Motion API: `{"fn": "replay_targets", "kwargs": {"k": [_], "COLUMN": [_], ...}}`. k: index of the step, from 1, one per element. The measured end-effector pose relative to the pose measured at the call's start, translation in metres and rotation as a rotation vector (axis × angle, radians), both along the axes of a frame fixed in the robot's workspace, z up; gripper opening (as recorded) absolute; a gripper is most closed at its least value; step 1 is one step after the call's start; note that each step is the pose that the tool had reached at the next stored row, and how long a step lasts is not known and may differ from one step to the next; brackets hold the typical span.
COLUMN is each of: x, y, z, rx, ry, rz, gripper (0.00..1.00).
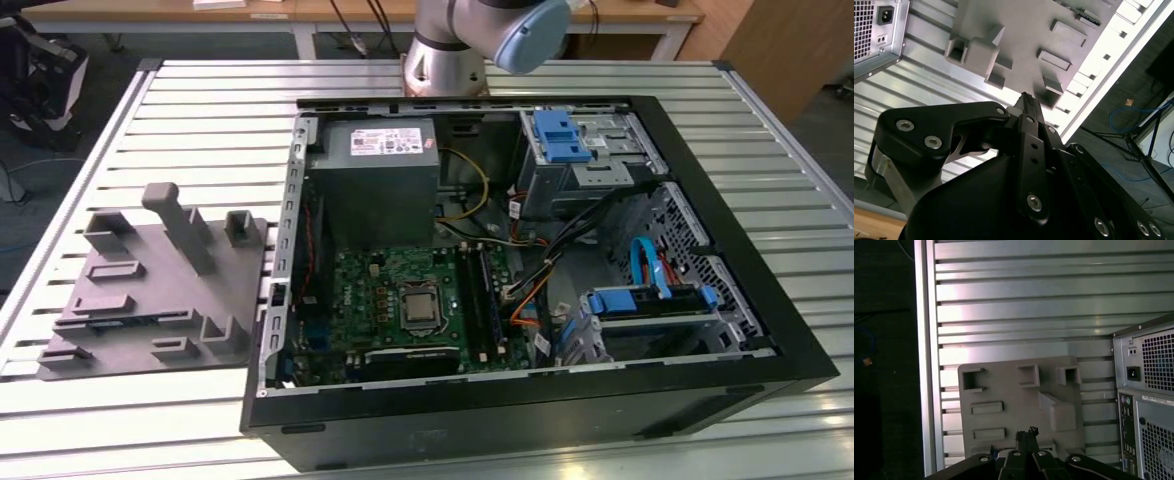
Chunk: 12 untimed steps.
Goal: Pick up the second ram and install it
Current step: 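Reach for the second ram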
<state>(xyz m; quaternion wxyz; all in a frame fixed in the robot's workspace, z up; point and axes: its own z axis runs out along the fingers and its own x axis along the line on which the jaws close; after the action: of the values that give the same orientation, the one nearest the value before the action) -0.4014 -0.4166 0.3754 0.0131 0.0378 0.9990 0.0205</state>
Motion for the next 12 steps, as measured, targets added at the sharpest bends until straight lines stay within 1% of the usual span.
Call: {"fn": "replay_targets", "kwargs": {"k": [6, 12], "x": [-0.0003, -0.0004], "y": [-0.0034, -0.0047], "z": [-0.0049, -0.008], "rx": [-0.0047, -0.0066], "ry": [0.0, 0.0002], "rz": [0.0, 0.0], "gripper": [0.1, 0.1]}}
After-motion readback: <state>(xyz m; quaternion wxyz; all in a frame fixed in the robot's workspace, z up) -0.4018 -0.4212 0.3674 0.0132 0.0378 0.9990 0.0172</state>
